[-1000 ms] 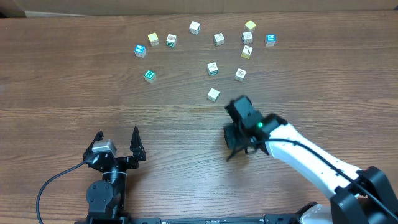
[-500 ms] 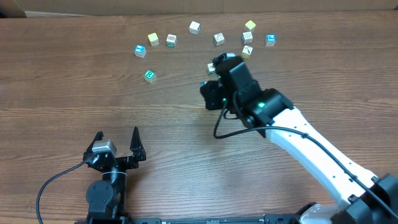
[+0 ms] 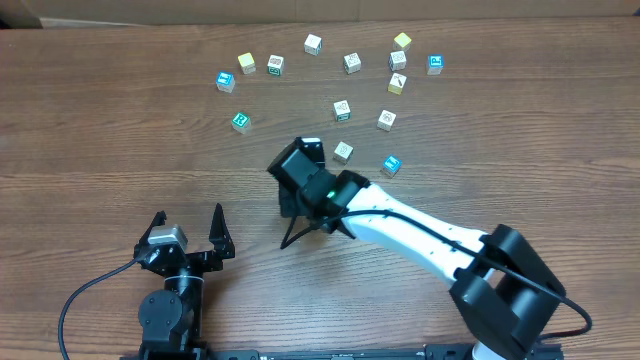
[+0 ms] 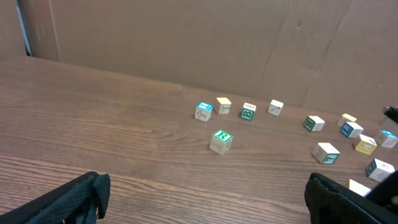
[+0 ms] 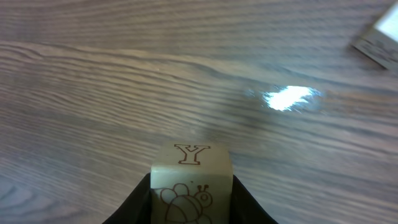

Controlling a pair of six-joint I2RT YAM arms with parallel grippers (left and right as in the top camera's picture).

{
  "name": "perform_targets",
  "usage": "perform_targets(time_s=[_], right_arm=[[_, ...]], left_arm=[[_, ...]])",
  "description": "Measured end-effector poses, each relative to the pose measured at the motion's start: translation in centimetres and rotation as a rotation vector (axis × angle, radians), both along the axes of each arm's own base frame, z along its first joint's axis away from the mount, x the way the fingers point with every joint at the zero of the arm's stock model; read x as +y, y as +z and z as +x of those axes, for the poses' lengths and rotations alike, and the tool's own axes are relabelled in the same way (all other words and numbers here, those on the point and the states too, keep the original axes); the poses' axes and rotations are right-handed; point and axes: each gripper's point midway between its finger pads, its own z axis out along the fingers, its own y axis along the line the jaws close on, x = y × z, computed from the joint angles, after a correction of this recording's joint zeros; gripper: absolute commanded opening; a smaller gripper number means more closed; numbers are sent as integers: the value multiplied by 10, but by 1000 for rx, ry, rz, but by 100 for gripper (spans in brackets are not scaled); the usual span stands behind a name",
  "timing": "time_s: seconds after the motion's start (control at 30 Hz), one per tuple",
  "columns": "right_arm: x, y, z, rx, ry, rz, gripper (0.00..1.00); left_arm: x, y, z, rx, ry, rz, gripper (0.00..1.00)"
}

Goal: Form a horizontal line

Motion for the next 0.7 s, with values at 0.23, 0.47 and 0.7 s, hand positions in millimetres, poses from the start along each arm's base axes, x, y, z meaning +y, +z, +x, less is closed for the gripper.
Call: perform_targets(time_s=[0.23,0.47,0.7], right_arm=[[15,2,0,-93,-11,-18,26],[21,-22,7,-104,-21,-42,34],[20,-35,7,-96,-23,-61,37]], left_arm=[[0,0,0,0,0,0,100],[0,0,0,0,0,0,100],[0,0,0,0,0,0,100]])
